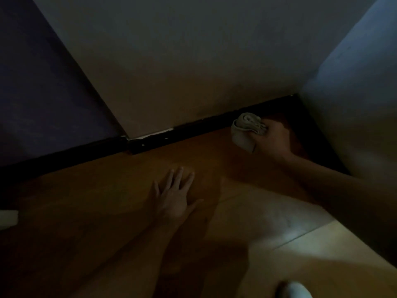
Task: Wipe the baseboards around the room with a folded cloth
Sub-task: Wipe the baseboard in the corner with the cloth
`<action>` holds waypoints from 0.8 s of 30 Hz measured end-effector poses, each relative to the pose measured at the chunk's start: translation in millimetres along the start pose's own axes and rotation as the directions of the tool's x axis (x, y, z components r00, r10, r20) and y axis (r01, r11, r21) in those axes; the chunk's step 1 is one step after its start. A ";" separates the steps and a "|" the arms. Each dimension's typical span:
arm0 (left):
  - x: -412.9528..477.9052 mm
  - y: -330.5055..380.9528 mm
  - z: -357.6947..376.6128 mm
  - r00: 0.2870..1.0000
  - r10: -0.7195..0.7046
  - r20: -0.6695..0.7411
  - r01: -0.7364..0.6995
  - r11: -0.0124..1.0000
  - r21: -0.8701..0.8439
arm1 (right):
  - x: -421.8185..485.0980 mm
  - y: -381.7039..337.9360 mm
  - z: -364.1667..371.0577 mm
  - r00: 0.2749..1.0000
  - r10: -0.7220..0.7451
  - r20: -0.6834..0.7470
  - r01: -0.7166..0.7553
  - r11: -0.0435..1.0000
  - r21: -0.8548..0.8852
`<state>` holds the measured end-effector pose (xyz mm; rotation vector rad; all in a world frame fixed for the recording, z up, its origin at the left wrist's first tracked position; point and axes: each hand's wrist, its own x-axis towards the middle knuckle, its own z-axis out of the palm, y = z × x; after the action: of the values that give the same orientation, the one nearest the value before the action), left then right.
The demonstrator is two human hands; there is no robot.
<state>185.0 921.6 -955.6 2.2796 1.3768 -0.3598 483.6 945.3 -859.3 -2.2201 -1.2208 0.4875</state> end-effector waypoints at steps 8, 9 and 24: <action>18.8 3.1 15.2 0.997 -0.033 -0.076 0.042 0.992 0.118 | -13.2 38.4 19.4 0.998 0.044 -0.053 -0.043 0.999 0.020; 18.6 2.6 16.4 0.996 -0.029 -0.082 0.039 0.992 0.121 | -15.8 43.8 29.1 0.996 0.070 -0.050 -0.068 0.997 0.033; 20.7 -7.2 31.3 0.940 0.063 -0.334 -0.019 0.991 0.136 | 49.3 43.0 89.5 0.976 0.119 -0.180 -0.098 0.988 0.123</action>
<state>188.6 924.6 -993.5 2.5652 1.5017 -0.0440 487.9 994.9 -958.3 -2.1883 -0.9559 0.3705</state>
